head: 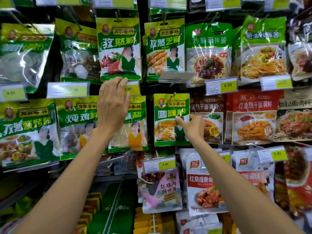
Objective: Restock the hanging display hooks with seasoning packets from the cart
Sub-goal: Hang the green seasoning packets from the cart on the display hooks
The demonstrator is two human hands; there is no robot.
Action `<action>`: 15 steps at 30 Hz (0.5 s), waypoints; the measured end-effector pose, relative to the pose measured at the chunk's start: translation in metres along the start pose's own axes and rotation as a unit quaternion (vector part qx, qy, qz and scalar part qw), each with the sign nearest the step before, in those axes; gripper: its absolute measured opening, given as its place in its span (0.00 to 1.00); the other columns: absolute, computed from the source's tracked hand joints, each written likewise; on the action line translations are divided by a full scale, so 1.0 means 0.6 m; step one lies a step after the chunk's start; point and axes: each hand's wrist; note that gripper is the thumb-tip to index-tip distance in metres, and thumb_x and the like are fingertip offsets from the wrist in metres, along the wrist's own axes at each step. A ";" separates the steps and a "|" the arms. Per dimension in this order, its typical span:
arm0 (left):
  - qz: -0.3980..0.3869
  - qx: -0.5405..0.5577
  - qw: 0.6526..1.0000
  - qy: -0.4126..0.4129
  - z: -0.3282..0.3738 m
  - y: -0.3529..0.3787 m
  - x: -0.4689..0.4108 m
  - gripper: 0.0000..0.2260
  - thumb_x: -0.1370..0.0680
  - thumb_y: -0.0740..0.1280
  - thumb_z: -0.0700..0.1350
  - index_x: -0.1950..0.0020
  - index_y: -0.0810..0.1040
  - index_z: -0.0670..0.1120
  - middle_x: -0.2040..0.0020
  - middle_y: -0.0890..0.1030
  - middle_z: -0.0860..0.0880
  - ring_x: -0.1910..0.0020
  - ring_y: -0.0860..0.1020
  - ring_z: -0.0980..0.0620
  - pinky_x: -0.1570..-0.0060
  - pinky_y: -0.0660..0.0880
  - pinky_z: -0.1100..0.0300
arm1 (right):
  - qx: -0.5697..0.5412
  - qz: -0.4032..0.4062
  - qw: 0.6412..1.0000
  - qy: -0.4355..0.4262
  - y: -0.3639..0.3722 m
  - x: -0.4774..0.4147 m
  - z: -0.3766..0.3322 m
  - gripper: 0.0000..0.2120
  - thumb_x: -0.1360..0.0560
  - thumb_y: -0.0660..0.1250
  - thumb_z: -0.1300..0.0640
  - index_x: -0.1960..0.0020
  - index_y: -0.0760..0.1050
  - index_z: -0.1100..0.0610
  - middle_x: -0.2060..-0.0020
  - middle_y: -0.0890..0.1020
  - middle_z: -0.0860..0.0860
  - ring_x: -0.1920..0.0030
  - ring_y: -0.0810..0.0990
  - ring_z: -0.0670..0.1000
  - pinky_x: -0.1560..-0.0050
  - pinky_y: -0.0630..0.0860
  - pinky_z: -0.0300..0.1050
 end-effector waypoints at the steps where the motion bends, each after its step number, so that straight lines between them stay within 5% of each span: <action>1: -0.002 0.005 1.000 -0.003 0.002 -0.001 0.000 0.16 0.19 0.60 0.42 0.34 0.71 0.36 0.39 0.75 0.37 0.38 0.72 0.39 0.34 0.64 0.49 | 0.004 0.002 1.000 -0.003 -0.004 0.002 0.003 0.24 0.27 0.72 0.46 0.70 0.62 0.56 0.74 0.67 0.50 0.73 0.63 0.48 0.70 0.61 0.44; 6: 0.029 0.036 0.999 0.006 0.041 -0.009 0.013 0.15 0.21 0.61 0.37 0.35 0.71 0.36 0.39 0.75 0.37 0.38 0.70 0.41 0.36 0.67 0.48 | -0.019 0.038 0.999 -0.034 -0.048 0.030 0.030 0.09 0.24 0.69 0.56 0.48 0.76 0.61 0.61 0.78 0.50 0.58 0.78 0.52 0.59 0.71 0.42; 11: -0.021 0.167 0.986 -0.001 0.182 -0.012 0.068 0.12 0.21 0.60 0.38 0.39 0.75 0.34 0.45 0.79 0.37 0.44 0.75 0.40 0.41 0.71 0.48 | -0.028 0.038 0.997 -0.063 -0.159 0.088 0.087 0.08 0.20 0.62 0.55 0.46 0.78 0.56 0.59 0.79 0.47 0.58 0.77 0.45 0.58 0.72 0.40; 15: -0.156 0.377 0.901 -0.145 0.362 -0.027 0.146 0.14 0.19 0.57 0.45 0.44 0.78 0.39 0.49 0.81 0.42 0.49 0.77 0.44 0.45 0.69 0.62 | -0.018 0.024 0.999 -0.042 -0.282 0.175 0.191 0.07 0.18 0.60 0.53 0.51 0.76 0.50 0.62 0.79 0.43 0.63 0.78 0.43 0.61 0.74 0.39</action>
Point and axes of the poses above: each hand's wrist, its own x-axis away from the middle knuckle, its own y-axis out of the palm, z = x × y
